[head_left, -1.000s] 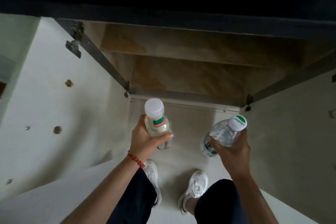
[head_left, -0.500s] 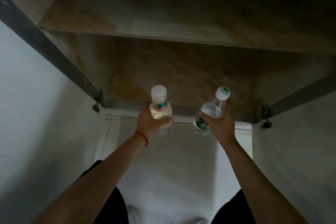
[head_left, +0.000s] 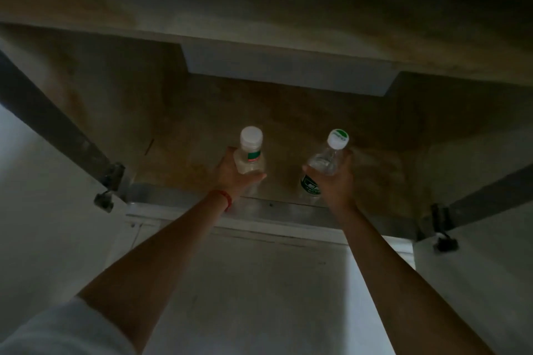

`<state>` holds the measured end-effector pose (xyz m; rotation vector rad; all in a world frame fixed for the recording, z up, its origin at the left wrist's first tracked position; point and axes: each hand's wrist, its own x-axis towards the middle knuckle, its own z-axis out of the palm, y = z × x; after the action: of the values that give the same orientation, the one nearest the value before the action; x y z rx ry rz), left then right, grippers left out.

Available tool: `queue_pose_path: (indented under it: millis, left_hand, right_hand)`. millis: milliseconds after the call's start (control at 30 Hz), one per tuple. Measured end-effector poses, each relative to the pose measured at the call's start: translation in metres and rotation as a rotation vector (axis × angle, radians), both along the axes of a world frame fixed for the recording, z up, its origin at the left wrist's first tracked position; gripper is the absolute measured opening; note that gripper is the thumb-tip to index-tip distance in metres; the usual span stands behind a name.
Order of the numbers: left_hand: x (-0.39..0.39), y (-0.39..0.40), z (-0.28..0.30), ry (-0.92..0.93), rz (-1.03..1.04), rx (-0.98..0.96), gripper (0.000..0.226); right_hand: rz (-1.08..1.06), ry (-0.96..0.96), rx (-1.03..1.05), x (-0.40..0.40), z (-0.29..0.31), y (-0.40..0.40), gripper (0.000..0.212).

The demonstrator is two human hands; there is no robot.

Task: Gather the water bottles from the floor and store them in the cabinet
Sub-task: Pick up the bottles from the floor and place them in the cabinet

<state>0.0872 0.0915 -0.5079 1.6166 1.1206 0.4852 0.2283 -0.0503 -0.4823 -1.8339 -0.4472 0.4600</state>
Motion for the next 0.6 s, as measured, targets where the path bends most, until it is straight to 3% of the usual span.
queue_pose_path:
  millis: [133, 300, 433, 600]
  left_hand:
    - [0.001, 0.004, -0.023, 0.0, 0.042, 0.0, 0.073]
    - [-0.002, 0.008, -0.036, -0.074, 0.068, -0.031, 0.069]
    - [-0.003, 0.012, -0.044, -0.078, -0.005, -0.059, 0.063]
    - [-0.001, 0.022, -0.049, -0.037, -0.032, -0.046, 0.074]
  right_hand:
    - [0.052, 0.114, 0.047, 0.009, -0.026, 0.0, 0.082]
    - [0.144, 0.045, -0.028, 0.014, -0.048, -0.005, 0.087]
    - [0.177, -0.066, -0.296, 0.011, -0.078, -0.023, 0.072]
    - [0.083, -0.067, -0.296, 0.011, -0.093, -0.011, 0.056]
